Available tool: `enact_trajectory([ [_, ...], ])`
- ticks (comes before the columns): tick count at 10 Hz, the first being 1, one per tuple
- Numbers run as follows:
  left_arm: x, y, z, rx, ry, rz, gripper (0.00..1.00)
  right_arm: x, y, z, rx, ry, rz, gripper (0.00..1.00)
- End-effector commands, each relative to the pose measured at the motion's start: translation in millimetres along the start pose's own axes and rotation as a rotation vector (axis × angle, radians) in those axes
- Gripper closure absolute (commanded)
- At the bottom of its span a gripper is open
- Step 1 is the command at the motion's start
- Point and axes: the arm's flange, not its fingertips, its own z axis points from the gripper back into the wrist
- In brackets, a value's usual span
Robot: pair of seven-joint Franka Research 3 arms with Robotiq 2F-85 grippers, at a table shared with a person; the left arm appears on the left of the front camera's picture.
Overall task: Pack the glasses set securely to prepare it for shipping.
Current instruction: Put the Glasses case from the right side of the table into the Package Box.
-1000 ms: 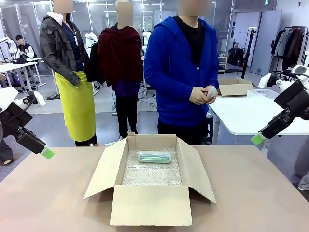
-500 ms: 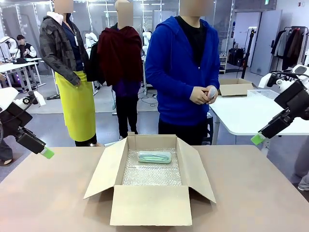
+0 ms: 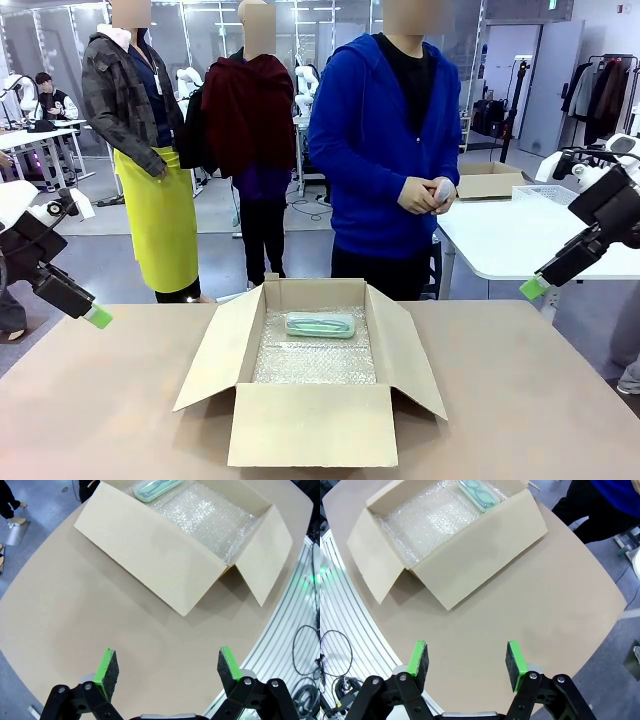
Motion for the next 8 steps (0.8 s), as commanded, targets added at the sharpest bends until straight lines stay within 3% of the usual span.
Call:
enact_trajectory([
  [1, -0.7, 1.1, 1.9, -0.017, -0.016, -0.007, 0.00, 2.5, -1.5, 2.0, 0.003, 0.010, 0.001, 0.22],
  [8, -0.7, 1.1, 1.9, -0.017, -0.016, -0.007, 0.00, 2.5, -1.5, 2.0, 0.003, 0.010, 0.001, 0.22],
])
